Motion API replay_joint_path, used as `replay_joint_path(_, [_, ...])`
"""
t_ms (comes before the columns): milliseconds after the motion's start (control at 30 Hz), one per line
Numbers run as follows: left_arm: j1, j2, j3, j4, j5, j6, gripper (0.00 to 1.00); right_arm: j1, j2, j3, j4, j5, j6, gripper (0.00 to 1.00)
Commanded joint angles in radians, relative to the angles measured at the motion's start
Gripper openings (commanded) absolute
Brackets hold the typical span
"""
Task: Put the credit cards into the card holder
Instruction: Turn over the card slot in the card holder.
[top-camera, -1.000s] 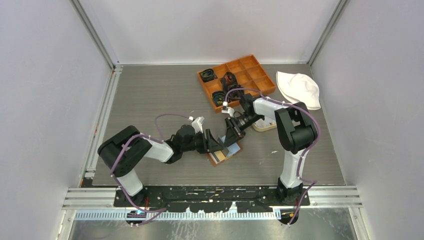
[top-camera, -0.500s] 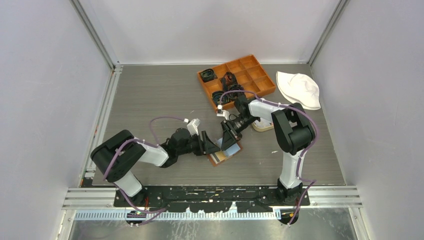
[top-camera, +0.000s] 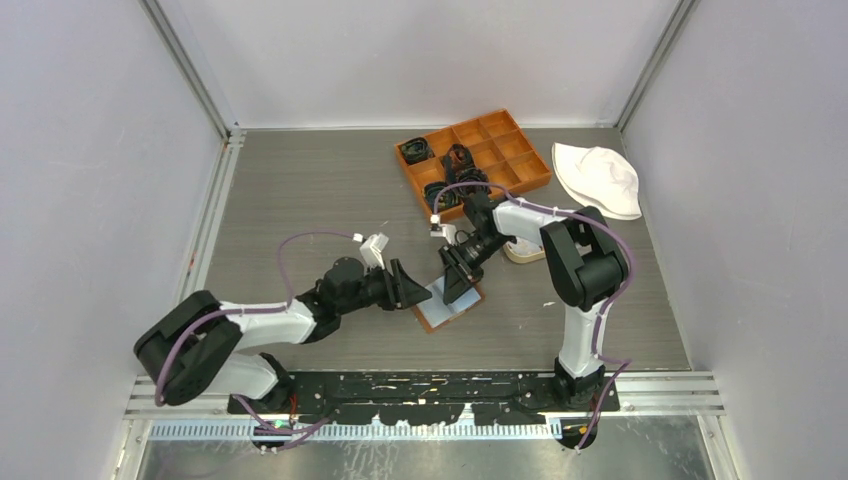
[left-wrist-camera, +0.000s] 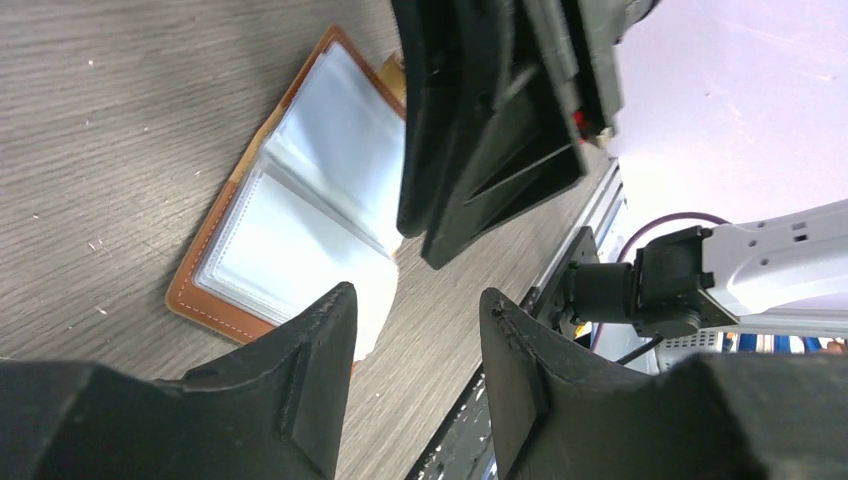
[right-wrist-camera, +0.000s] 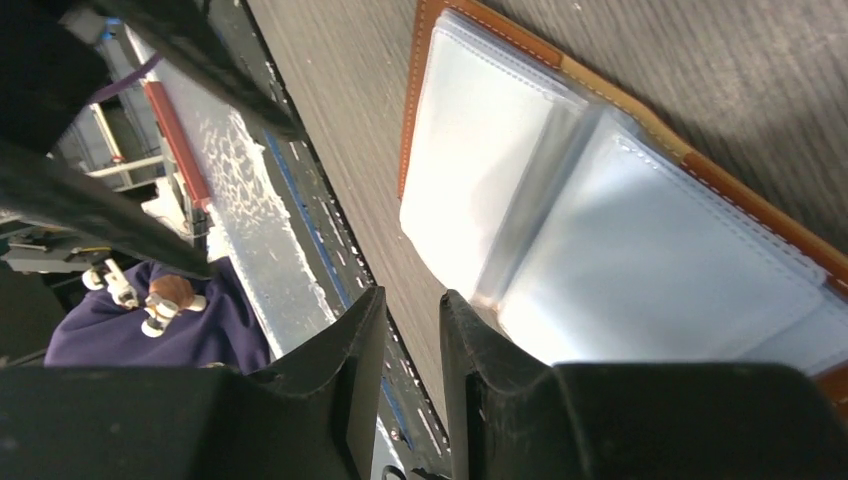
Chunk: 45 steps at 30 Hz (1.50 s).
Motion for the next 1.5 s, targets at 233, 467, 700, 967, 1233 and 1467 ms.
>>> replay_joint_path(233, [0.005, -0.168, 0.017, -0.228, -0.054, 0.089, 0.45, 0.047, -0.338, -0.092, 0.089, 0.219, -0.235, 0.41])
replay_joint_path(467, [0.011, -0.197, 0.016, -0.254, -0.060, 0.124, 0.46, 0.138, -0.648, -0.425, 0.402, 0.278, -0.590, 0.85])
replay_joint_path(700, [0.011, -0.246, -0.018, -0.266, -0.096, 0.127, 0.47, 0.291, -0.611, -0.486, 0.557, 0.500, -0.620, 0.88])
replay_joint_path(967, [0.013, -0.259, -0.034, -0.262, -0.104, 0.124, 0.47, 0.371, -0.547, -0.483, 0.631, 0.624, -0.583, 0.86])
replay_joint_path(1233, [0.013, -0.246, -0.036, -0.246, -0.097, 0.119, 0.47, 0.390, -0.526, -0.479, 0.649, 0.677, -0.568, 0.85])
replay_joint_path(1467, [0.012, -0.222, -0.035, -0.222, -0.081, 0.110, 0.47, 0.390, -0.532, -0.462, 0.657, 0.697, -0.523, 0.82])
